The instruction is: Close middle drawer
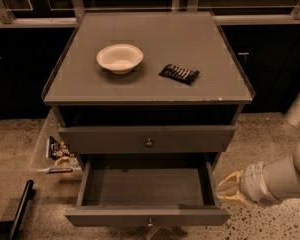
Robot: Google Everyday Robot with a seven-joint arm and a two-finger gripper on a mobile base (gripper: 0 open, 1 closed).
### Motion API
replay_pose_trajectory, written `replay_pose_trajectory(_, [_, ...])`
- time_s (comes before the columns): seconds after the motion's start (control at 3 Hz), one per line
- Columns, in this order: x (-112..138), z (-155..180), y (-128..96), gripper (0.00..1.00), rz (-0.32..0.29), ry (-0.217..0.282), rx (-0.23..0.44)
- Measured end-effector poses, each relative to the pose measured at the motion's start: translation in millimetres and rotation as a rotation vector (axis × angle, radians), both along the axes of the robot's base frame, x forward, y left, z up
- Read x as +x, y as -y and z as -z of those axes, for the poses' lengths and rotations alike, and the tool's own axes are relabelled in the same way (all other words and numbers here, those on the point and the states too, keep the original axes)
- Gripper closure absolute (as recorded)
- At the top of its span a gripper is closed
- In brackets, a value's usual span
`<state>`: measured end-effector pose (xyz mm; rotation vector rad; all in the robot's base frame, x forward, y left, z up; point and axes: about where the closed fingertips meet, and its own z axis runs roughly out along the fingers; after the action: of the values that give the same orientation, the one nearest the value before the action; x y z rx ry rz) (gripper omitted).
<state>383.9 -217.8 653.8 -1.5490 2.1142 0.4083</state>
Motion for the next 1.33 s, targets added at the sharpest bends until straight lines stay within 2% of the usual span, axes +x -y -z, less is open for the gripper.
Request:
replay_pose_trajectory(0.33, [3.8, 39.7, -15.0, 1.00, -0.016, 0.010, 0.108])
replay_pose_trajectory(1.0, [4.4, 48.5, -20.7, 1.00, -0.014, 0.002, 0.127])
replay_pose_trajectory(1.33, [4.6, 74.9, -31.9, 1.00, -0.009, -0.033, 0.155])
